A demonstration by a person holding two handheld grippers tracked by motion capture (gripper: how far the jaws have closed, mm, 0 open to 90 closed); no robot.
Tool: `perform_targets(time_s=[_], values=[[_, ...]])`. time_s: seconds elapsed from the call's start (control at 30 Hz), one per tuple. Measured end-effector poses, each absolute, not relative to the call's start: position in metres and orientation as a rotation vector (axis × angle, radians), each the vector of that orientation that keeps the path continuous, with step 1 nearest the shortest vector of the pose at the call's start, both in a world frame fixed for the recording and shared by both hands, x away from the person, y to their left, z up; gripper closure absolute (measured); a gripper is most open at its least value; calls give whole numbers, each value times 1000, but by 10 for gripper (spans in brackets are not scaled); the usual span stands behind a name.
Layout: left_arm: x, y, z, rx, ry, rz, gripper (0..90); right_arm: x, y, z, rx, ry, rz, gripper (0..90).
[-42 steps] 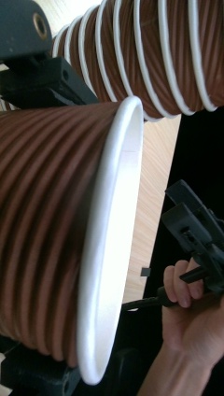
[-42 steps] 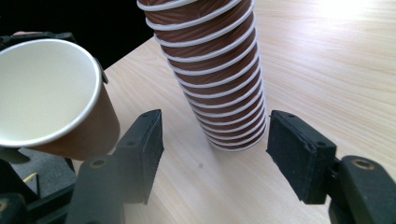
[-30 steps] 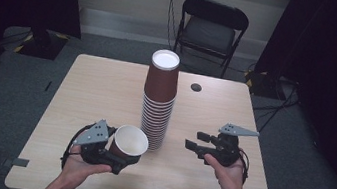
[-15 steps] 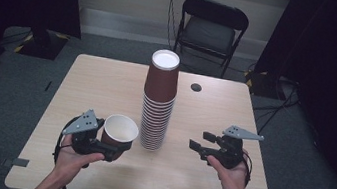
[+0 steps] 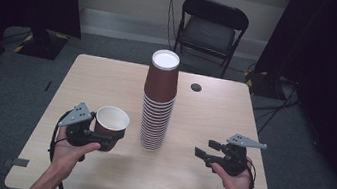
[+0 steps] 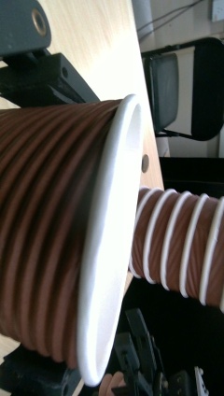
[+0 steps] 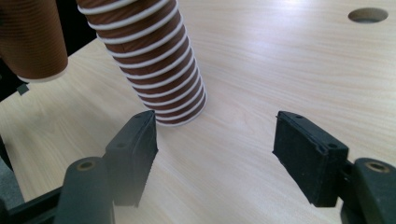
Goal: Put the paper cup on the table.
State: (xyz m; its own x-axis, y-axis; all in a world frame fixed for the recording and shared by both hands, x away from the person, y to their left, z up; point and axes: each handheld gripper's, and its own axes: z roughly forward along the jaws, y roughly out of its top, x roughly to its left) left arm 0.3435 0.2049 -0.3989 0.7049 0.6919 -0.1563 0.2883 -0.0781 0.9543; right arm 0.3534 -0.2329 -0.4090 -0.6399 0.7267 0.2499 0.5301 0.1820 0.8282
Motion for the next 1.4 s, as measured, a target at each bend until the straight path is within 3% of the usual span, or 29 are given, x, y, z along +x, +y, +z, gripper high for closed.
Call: perform_targets(time_s=[1.4], values=[[438,218,-442,1538,1052,504,74,354,-236,-418,1252,2261,1424,311]])
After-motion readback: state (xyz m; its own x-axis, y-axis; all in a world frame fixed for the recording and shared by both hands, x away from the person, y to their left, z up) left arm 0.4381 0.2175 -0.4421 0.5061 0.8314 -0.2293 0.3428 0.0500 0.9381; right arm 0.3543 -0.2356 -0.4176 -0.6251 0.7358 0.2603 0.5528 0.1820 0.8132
